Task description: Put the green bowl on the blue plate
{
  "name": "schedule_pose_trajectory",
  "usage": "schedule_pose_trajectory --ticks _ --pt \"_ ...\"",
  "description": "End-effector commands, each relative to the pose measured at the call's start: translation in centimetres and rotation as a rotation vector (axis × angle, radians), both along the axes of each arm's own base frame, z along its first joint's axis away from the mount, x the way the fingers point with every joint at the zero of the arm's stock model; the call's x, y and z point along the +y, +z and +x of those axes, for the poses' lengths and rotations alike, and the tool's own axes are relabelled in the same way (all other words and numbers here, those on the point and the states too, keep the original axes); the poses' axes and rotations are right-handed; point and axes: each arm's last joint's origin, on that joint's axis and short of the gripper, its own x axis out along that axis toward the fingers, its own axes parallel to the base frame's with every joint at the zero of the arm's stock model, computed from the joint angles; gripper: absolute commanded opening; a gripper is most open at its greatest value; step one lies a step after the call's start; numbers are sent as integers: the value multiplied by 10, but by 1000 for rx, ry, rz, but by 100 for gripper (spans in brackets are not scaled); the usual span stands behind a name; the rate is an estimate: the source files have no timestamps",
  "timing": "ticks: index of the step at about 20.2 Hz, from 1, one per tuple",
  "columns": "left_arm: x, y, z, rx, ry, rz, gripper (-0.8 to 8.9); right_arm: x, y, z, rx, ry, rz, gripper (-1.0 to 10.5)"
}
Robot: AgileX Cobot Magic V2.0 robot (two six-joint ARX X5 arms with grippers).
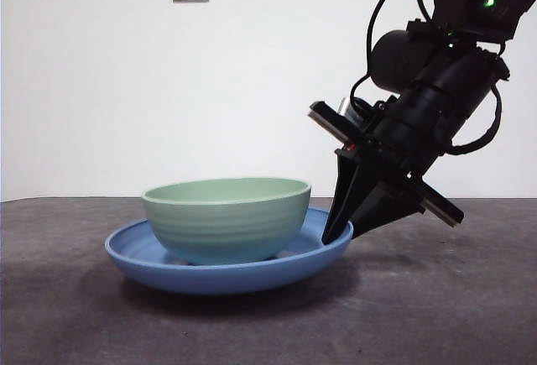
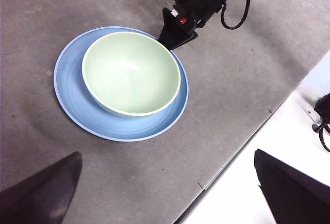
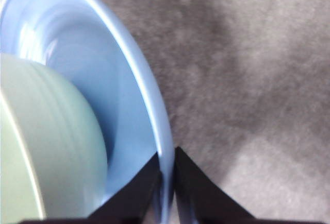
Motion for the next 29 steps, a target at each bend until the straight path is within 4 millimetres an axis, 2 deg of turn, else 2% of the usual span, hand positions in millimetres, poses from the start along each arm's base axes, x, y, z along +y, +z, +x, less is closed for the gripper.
schedule_pose_trajectory --ticks 1,10,13,17,20,24,26,29 --pt "-1 3 1 -9 -6 -14 535 5 -4 5 4 -2 3 12" --pt "-1 3 1 -9 -6 -14 535 4 -5 6 -23 -12 -40 17" --pt "-1 3 1 -9 -6 -14 535 4 -5 7 -38 -7 -36 147" --pt "-1 3 1 -9 -6 -14 535 3 7 7 -103 1 -31 198" --pt "-1 3 1 -9 -6 -14 535 -4 31 3 -172 -13 -5 318" --pt "-1 3 1 -9 -6 -14 535 -21 81 -15 -291 -37 37 410" --pt "-1 3 1 -10 -6 -14 535 -31 111 -34 -368 -31 56 444" --pt "-1 3 1 -10 -6 -14 535 -47 153 -77 -479 4 74 448"
